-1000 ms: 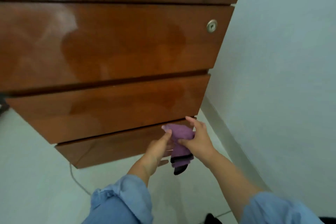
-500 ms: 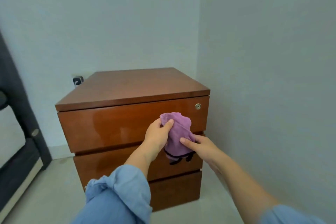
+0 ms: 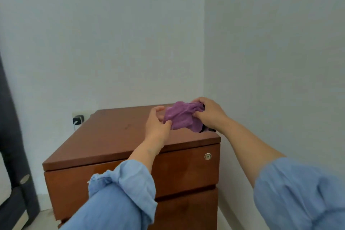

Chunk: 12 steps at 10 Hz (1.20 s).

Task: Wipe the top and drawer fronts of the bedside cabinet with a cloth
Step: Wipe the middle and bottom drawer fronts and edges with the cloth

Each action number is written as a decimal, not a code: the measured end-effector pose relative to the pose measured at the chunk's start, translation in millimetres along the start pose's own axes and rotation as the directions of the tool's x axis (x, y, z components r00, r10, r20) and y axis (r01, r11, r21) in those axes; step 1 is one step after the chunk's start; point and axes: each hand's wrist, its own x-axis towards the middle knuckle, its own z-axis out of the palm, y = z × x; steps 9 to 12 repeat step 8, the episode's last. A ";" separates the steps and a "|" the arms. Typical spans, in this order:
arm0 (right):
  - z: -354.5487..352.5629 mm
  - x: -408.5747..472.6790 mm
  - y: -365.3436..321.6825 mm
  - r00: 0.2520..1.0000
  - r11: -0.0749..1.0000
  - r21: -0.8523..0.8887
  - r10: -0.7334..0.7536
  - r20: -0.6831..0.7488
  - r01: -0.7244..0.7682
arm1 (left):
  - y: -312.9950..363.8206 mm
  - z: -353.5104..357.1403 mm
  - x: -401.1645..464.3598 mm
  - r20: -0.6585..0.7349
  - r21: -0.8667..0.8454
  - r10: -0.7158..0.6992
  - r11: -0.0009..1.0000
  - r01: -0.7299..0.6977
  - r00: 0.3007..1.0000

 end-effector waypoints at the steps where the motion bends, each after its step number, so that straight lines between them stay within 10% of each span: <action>1: 12.2 36.0 3.3 0.999 0.997 -0.081 0.003 0.042 0.001 | -7.4 -0.2 23.4 0.012 0.187 0.110 0.976 -0.110 0.994; 4: 42.6 60.8 25.7 0.987 0.993 -0.085 -0.068 0.149 0.081 | -40.8 -16.3 46.7 0.184 0.581 0.062 0.798 -0.159 0.981; 7: 75.4 49.3 29.7 0.978 0.716 -0.674 -0.060 0.198 0.181 | -35.5 -15.8 46.6 0.298 0.890 -0.019 0.368 -0.270 0.954; 12: 70.3 45.2 22.9 0.978 0.735 -0.662 -0.008 0.206 0.145 | -27.9 -18.2 42.3 0.295 0.906 -0.025 0.324 -0.272 0.955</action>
